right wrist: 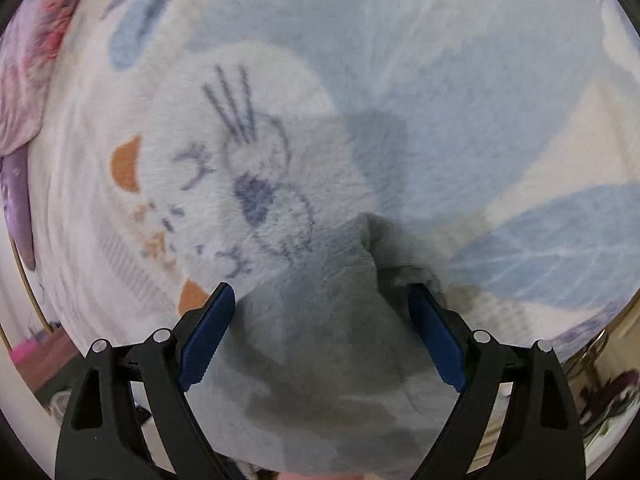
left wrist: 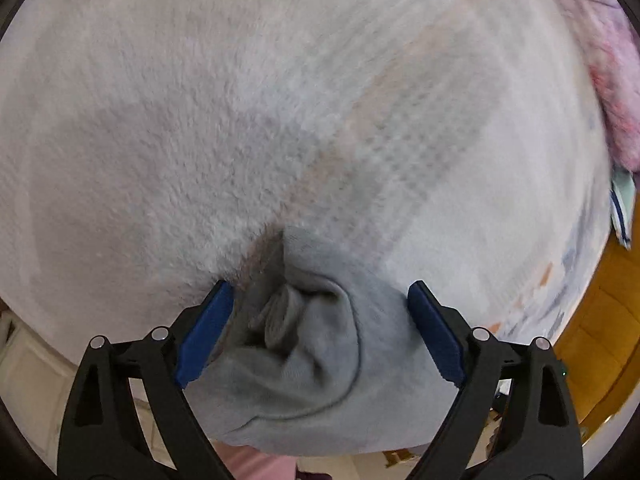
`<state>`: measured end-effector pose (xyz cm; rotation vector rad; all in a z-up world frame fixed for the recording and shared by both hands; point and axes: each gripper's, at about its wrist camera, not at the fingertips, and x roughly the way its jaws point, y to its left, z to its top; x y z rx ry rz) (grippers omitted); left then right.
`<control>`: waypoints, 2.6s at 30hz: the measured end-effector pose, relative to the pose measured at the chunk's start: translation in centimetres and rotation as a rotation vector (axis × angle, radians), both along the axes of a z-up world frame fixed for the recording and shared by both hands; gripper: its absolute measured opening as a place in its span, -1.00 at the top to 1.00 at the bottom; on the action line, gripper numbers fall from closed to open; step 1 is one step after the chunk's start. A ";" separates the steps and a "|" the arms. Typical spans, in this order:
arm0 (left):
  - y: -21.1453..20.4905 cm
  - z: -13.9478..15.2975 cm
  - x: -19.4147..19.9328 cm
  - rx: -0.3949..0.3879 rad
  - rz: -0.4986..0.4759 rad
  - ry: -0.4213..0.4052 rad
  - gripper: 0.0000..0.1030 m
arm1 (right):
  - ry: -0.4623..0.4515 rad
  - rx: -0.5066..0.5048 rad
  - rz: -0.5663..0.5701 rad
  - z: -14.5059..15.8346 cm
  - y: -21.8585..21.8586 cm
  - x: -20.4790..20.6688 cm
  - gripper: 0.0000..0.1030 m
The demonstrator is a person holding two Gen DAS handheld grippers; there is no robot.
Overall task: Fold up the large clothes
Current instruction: 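Grasp the grey hoodie bundle edge with both tools and lift it, then open both tools and move them back above the hoodie bundle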
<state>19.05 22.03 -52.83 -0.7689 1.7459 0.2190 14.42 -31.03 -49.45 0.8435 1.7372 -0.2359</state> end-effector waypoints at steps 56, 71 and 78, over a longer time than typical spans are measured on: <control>-8.0 6.5 24.4 0.663 -0.453 -0.392 -0.57 | -0.356 -0.324 0.120 7.6 -0.9 20.5 -0.65; -11.2 11.0 21.5 0.486 -0.383 -0.663 0.42 | -0.794 -0.410 0.369 12.9 9.2 19.4 0.61; -19.2 2.4 21.1 0.429 -0.499 -0.703 0.65 | -0.848 -0.388 0.504 4.3 16.7 20.3 0.81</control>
